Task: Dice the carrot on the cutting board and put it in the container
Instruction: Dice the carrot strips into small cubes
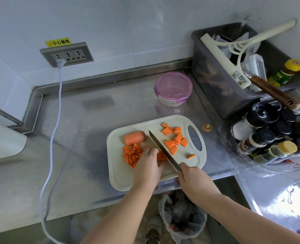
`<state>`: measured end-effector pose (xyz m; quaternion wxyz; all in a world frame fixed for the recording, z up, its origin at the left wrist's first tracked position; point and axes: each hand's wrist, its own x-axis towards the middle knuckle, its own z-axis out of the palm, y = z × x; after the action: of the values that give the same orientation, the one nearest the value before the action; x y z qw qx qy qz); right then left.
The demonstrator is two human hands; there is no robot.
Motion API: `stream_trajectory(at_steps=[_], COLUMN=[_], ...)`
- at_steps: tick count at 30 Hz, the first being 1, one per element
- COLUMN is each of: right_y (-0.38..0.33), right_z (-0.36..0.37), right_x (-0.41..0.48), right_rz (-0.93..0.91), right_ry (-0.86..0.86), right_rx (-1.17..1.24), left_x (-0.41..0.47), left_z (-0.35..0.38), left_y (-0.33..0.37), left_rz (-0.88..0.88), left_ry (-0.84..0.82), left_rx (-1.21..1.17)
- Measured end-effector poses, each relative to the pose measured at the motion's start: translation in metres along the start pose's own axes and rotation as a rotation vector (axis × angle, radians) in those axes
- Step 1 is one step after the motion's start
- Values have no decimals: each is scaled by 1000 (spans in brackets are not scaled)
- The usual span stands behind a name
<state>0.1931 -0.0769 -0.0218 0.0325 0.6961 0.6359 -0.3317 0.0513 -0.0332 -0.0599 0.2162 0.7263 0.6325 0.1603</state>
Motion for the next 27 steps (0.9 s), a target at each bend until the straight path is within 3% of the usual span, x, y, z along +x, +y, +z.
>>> stream_trajectory(at_steps=[17,27], right_y=[-2,-2], right_z=[3,-1], right_x=[1,-9], right_rz=[15,-28], right_ry=[3,98], right_rx=[1,-13], left_x=[-6,-7], left_z=[1,-4], left_y=[1,-1], left_rz=[-54,-43], left_ry=[37,36], left_rx=[-113,-144])
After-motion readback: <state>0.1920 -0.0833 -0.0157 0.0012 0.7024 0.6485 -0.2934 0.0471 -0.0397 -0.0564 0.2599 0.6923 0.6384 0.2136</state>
